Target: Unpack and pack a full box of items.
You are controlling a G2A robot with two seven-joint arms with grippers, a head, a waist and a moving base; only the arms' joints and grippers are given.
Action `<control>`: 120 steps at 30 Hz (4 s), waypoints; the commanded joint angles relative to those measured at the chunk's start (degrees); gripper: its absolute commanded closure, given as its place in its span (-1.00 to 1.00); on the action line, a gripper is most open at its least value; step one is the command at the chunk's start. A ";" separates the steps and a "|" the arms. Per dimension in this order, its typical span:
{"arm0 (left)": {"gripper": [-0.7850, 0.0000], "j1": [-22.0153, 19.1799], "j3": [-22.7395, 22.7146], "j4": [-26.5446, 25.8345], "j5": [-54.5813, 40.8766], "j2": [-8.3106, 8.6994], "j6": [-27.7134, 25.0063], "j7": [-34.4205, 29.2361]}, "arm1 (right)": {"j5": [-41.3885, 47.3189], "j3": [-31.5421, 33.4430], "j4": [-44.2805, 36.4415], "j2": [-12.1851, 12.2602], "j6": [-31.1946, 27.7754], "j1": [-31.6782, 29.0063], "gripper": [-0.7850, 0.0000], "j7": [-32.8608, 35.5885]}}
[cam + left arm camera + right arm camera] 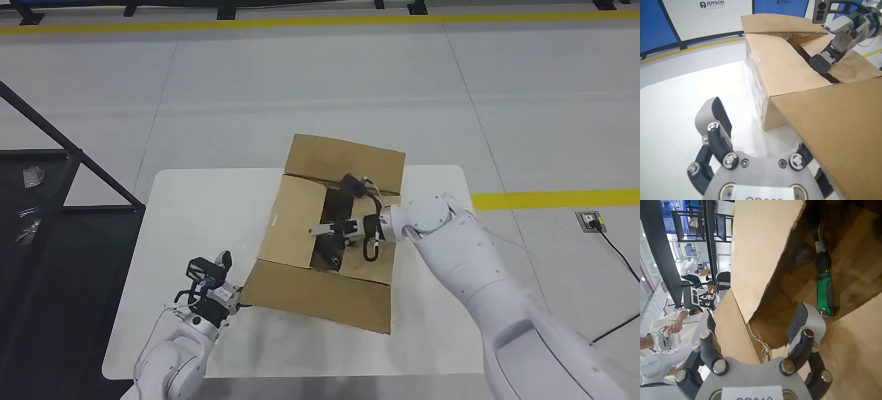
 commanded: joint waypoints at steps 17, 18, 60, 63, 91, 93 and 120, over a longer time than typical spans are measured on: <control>-1.00 -0.88 -6.14 3.45 -6.25 0.29 3.28 -0.81 | 10.77 5.46 -1.09 -0.70 -8.60 -1.93 -1.00 2.06; -1.00 -2.04 -4.69 3.87 -5.30 0.06 4.57 -1.29 | 12.31 6.31 -1.12 -0.65 -9.22 -2.15 -1.00 1.33; -1.00 -5.36 2.40 7.36 2.37 -0.69 -3.85 1.95 | 4.64 7.98 -9.16 1.95 4.00 -5.65 -1.00 1.00; -1.00 -4.56 2.17 6.84 3.06 -0.53 -4.69 2.47 | 3.93 7.29 -9.34 1.53 4.63 -5.60 -1.00 1.52; -1.00 2.12 -13.85 10.26 -8.83 1.48 -8.01 5.80 | 5.37 7.85 -4.51 -1.25 4.77 -6.31 -1.00 -8.65; -1.00 2.25 -13.95 10.60 -6.87 1.65 -7.87 5.03 | 6.44 8.16 -3.82 -1.61 3.96 -6.45 -1.00 -8.76; -1.00 1.93 -7.74 10.82 16.70 1.61 9.14 4.14 | 5.99 9.86 -2.67 -2.45 -0.48 -6.28 -1.00 -7.33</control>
